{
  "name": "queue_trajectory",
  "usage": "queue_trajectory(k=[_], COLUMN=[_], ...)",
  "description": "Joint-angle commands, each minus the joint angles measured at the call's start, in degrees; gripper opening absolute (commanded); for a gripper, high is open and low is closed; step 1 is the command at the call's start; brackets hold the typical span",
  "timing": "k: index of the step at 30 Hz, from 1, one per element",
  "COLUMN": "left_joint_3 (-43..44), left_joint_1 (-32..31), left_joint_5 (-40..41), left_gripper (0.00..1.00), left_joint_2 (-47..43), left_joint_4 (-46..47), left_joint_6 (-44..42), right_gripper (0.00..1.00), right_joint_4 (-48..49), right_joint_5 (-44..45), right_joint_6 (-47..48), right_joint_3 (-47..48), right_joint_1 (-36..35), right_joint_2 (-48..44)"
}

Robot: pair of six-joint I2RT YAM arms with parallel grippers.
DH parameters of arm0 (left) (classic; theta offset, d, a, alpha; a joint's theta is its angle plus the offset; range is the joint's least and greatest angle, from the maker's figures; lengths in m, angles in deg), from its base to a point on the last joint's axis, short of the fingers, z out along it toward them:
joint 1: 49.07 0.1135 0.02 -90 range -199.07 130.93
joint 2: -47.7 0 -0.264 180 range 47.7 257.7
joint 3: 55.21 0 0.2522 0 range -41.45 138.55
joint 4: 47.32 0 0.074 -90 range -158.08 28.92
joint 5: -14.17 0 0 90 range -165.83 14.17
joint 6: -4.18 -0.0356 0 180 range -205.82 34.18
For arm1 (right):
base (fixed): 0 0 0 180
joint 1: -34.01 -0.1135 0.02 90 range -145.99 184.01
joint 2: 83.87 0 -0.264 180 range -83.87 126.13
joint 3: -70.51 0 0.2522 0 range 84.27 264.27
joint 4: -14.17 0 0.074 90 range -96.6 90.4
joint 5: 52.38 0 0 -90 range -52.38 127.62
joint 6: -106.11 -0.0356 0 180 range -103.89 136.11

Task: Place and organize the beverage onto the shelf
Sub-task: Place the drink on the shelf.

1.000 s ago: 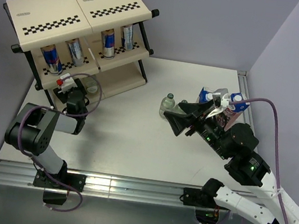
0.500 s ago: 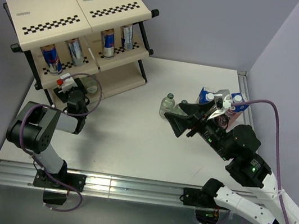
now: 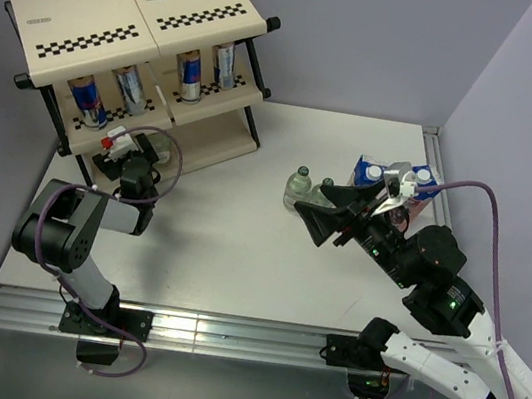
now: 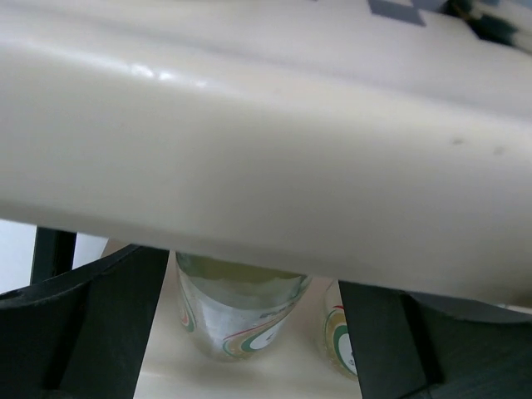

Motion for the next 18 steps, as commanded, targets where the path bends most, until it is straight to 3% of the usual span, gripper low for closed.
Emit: queue_trajectory(k=[1, 5, 12, 18], left_joint_3=[3.38, 3.21, 3.91, 3.12], left_joint_1=[0.72, 0.64, -0.33, -1.12], left_joint_5=[1.64, 1.99, 4.63, 5.6], left_gripper=[0.86, 0.87, 1.0, 0.99], left_joint_2=[-0.38, -0.64, -2.92, -5.65], left_joint_4=[4.36, 4.54, -1.08, -6.09], left_joint_6=[1.29, 1.2, 3.57, 7.09], right_gripper=[0.78, 0.78, 0.78, 0.78], right_joint_4=[2.26, 2.26, 2.26, 1.03], right_joint_5=[-0.55, -0.46, -0.55, 0.77], right_joint_6=[0.1, 0.1, 0.19, 0.28], right_joint_3=[-0.42, -0.42, -0.42, 0.46], right_joint_1=[0.4, 0.4, 0.4, 0.4], right_joint_2=[-0.69, -0.69, -0.17, 0.8])
